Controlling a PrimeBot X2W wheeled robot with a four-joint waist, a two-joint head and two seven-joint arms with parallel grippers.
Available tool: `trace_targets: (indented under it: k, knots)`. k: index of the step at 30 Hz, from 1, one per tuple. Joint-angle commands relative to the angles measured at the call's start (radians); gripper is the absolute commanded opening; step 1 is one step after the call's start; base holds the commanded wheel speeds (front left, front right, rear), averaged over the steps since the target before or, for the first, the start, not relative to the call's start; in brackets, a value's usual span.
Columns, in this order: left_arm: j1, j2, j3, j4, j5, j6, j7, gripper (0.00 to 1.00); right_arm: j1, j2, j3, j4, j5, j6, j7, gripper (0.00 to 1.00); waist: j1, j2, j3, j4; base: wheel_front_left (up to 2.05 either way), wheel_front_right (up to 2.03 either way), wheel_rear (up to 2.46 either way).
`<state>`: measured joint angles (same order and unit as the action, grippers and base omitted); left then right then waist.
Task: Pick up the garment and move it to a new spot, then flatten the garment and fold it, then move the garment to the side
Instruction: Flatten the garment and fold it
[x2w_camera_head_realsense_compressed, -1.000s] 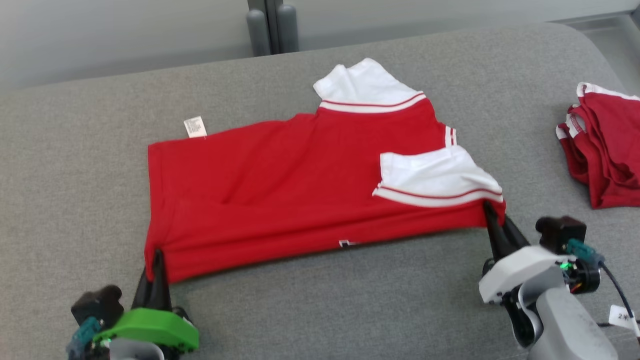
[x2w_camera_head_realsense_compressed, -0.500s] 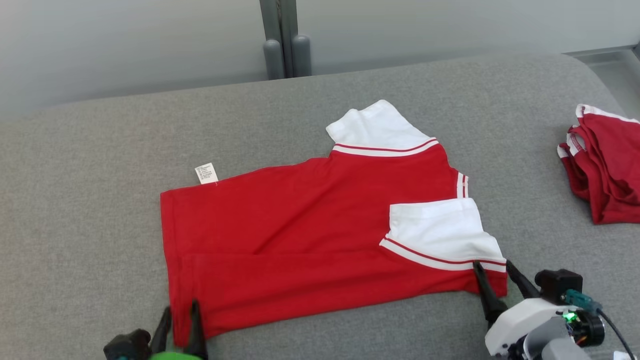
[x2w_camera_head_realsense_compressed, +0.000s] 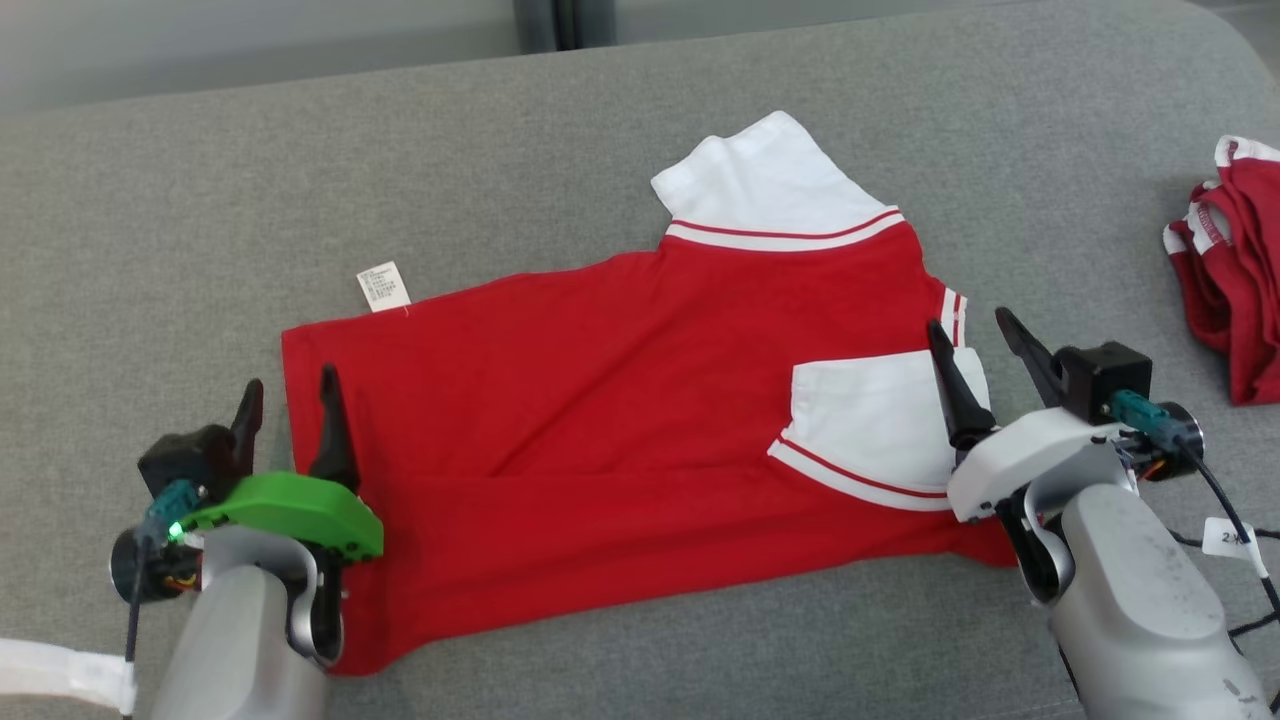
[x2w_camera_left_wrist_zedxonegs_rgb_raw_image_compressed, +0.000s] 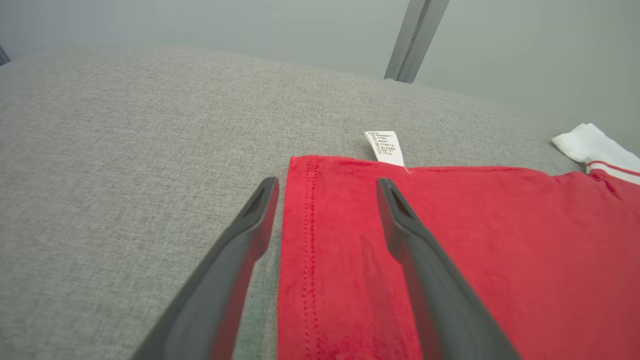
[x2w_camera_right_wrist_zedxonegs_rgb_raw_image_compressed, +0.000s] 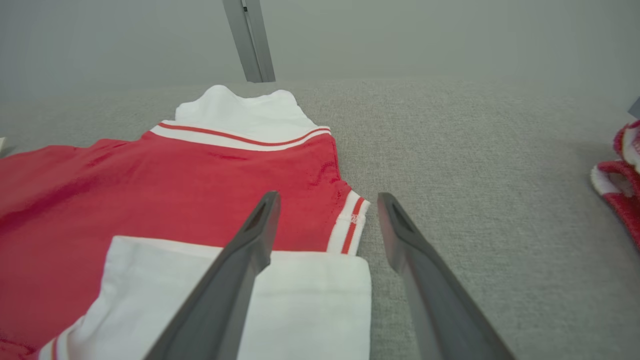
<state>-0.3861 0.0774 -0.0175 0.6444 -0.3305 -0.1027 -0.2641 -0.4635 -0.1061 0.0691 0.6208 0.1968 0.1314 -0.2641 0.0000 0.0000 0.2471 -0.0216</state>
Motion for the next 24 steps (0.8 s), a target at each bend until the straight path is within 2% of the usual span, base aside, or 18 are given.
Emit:
trace_targets:
  k: [1,11,12,13,14,18,24]
  knots:
    - [-0.052,0.017,0.006,0.026,0.014,-0.004,0.000,1.00,-0.032,0.003,0.006,0.010,-0.014,-0.002,0.000,1.00,0.0000,0.0000,0.055,-0.012,0.00,0.00,0.00]
    - [-0.236,0.064,-0.012,0.253,0.026,-0.021,0.000,1.00,-0.206,0.003,0.062,0.085,-0.062,-0.002,0.006,1.00,0.0000,0.0000,0.128,-0.012,0.00,0.00,0.00]
    - [-0.246,0.065,-0.014,0.262,0.028,-0.022,0.001,0.73,-0.221,0.002,0.067,0.091,-0.065,-0.002,0.008,1.00,0.0000,0.0000,0.135,-0.010,0.00,0.00,0.00]
    - [-0.255,0.066,-0.018,0.272,0.028,-0.024,0.001,0.32,-0.239,-0.001,0.074,0.100,-0.069,-0.002,0.013,1.00,0.0000,0.0000,0.140,-0.006,0.00,0.00,0.00]
    - [-0.262,0.065,-0.020,0.277,0.029,-0.025,0.001,0.00,-0.256,-0.003,0.081,0.107,-0.072,-0.002,0.018,1.00,0.0000,0.0000,0.145,-0.002,0.00,0.00,0.00]
    - [-0.288,0.055,-0.032,0.270,0.035,-0.026,0.001,0.00,-0.340,-0.030,0.121,0.147,-0.090,-0.002,0.053,1.00,0.0000,0.0000,0.168,0.022,0.00,0.00,0.00]
    - [-0.315,0.035,-0.072,0.187,0.046,-0.029,0.000,0.00,-0.493,-0.060,0.140,0.221,-0.080,-0.002,0.127,1.00,0.0000,0.0000,0.201,0.078,0.00,0.00,0.00]
